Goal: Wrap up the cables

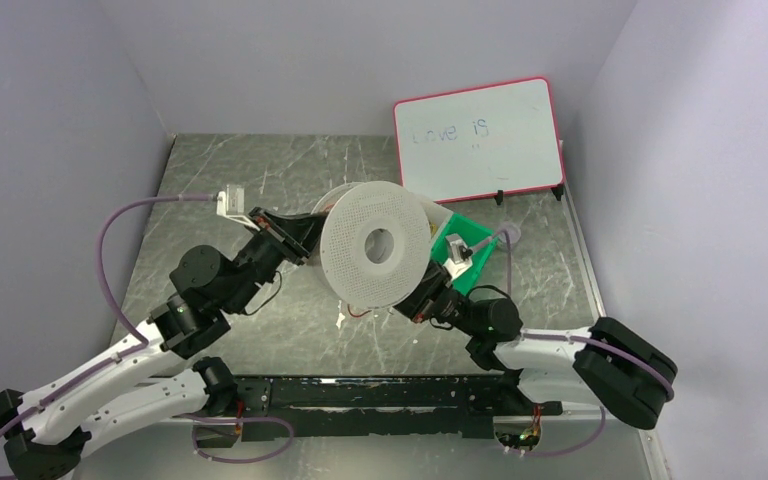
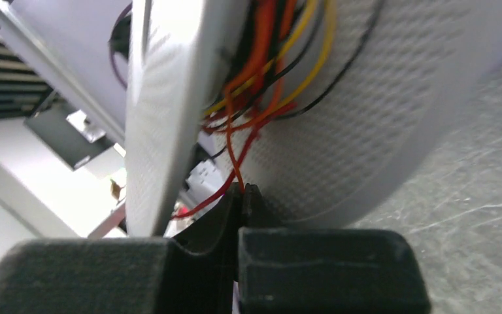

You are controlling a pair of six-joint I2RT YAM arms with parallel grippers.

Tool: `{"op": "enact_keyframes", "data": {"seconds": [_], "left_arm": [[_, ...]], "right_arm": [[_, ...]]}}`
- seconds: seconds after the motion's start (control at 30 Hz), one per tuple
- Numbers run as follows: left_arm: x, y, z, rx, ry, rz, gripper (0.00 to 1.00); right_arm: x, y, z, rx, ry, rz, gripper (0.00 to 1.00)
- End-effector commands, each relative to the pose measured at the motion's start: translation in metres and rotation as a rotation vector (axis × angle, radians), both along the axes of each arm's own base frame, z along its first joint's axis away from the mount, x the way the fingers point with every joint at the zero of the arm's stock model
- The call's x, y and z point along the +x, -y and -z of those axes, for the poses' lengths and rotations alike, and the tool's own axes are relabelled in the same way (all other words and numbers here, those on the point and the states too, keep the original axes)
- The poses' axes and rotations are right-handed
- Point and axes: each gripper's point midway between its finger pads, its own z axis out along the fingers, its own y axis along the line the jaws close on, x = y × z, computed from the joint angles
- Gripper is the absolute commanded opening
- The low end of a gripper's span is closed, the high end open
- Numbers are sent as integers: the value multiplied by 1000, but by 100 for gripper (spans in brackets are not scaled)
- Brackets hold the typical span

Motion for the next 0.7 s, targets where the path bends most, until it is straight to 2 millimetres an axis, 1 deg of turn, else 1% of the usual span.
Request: {"op": "enact_keyframes", "data": {"seconds": [0.0, 0.03, 0.13, 0.3, 0.43, 0.53, 0.67], "left_arm": [[-3, -6, -7, -108, -25, -1, 7], [-3, -6, -1, -112, -39, 0, 7], [-3, -5, 14, -120, -76, 5, 7], [-1, -12, 30, -122, -112, -25, 7], [2, -20, 43, -118, -141, -65, 7], [4, -21, 58, -113, -172, -78, 7], [7, -18, 71, -94, -197, -68, 7]], "right_arm": [[19, 27, -38, 225, 7, 154, 0], [21, 27, -39, 240, -3, 156, 0], [28, 16, -38, 243, -38, 143, 0], [30, -2, -41, 240, -44, 117, 0], [33, -14, -34, 221, -72, 93, 0], [34, -22, -27, 203, -97, 77, 0], [36, -24, -20, 190, -114, 86, 0]]}}
